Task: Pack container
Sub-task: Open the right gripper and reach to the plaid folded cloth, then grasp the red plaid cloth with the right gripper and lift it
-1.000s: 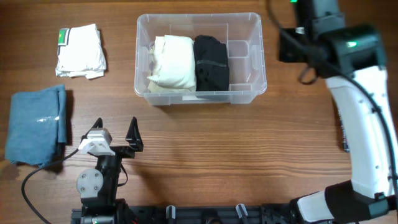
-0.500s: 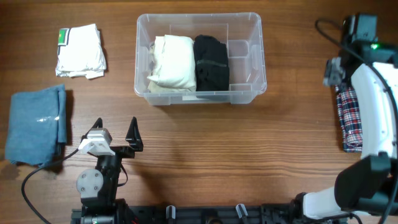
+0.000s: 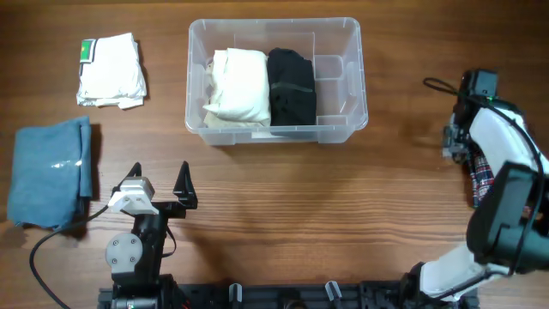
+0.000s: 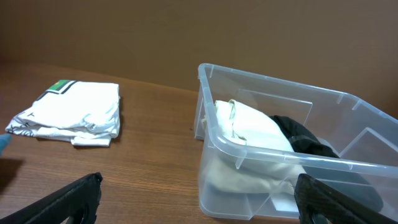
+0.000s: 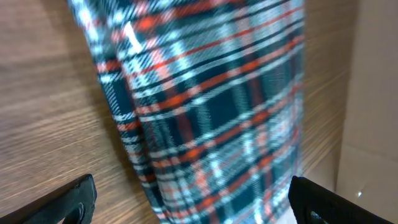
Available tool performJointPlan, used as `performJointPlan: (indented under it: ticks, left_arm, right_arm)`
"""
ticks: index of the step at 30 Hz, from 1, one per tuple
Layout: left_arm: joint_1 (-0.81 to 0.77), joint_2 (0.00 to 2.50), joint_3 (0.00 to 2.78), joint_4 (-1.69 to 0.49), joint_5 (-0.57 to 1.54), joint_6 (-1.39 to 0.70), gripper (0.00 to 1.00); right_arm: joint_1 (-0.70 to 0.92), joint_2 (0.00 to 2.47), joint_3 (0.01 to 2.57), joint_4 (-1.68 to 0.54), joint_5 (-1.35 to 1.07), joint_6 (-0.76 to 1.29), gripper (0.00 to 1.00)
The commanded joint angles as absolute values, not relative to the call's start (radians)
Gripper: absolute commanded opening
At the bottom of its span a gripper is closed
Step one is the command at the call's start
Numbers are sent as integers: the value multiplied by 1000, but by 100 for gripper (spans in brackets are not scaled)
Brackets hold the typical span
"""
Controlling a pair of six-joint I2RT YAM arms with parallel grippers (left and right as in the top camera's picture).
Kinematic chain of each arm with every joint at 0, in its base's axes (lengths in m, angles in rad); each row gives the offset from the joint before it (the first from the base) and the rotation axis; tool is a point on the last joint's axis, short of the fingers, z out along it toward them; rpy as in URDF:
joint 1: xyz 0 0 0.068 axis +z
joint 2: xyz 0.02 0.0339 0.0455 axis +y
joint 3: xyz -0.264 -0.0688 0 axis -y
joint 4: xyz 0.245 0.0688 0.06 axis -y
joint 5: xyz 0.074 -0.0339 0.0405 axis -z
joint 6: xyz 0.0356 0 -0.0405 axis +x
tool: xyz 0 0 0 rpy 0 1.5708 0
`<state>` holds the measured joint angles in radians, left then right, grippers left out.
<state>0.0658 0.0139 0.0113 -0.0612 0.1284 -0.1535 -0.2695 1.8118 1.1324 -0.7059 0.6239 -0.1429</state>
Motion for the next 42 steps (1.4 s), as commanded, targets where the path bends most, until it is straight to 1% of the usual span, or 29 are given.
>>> performJointPlan:
  ticks: [1,14,21,23,24,25,29,31,33,34,35,39,42]
  left_arm:
    - [70,7,6,-65,122,-134,100]
    - [70,7,6,-65,123,-134,100]
    - [70,7,6,-65,122,-134,100]
    - [70,7,6,-65,123,-134,100]
    - [70,7,6,-65,122,-134,100]
    - [70,7,6,-65,122,-134,100]
    - [70,7,6,-65,122,-134,100]
    - [69,7,6,-65,122,-134,100]
    - [70,7,6,-65,122,-134,100]
    - [70,7,6,-65,123,-134,100]
    - [70,7,6,-65,122,-134,100]
    - [70,7,6,-65,122,-134,100]
    - [70,7,6,-65,122,-134,100]
  right_arm:
    - [-270,1879,1119,-703,684,-162,100]
    - [-283,1989,1119,-654,714,-262,100]
    - [-323,2024,1119,-634,588,-263,98]
    - [-342,2024,1119,-628,514,-270,89]
    - [-347,2024,1119,-627,485,-282,82]
    - [-352,2024,1119,-627,452,-288,72]
    - [-354,2024,1119,-622,393,-284,52]
    - [-354,2024,1119,-618,394,-267,27]
    - [-354,2024,1134,-625,394,-201,11]
    - [-354,2023,1153,-643,394,-154,7]
    - [-353,2023,1175,-667,394,-119,4]
    - [-353,2015,1307,-778,393,-35,4]
    - [-353,2004,1493,-927,387,76,4]
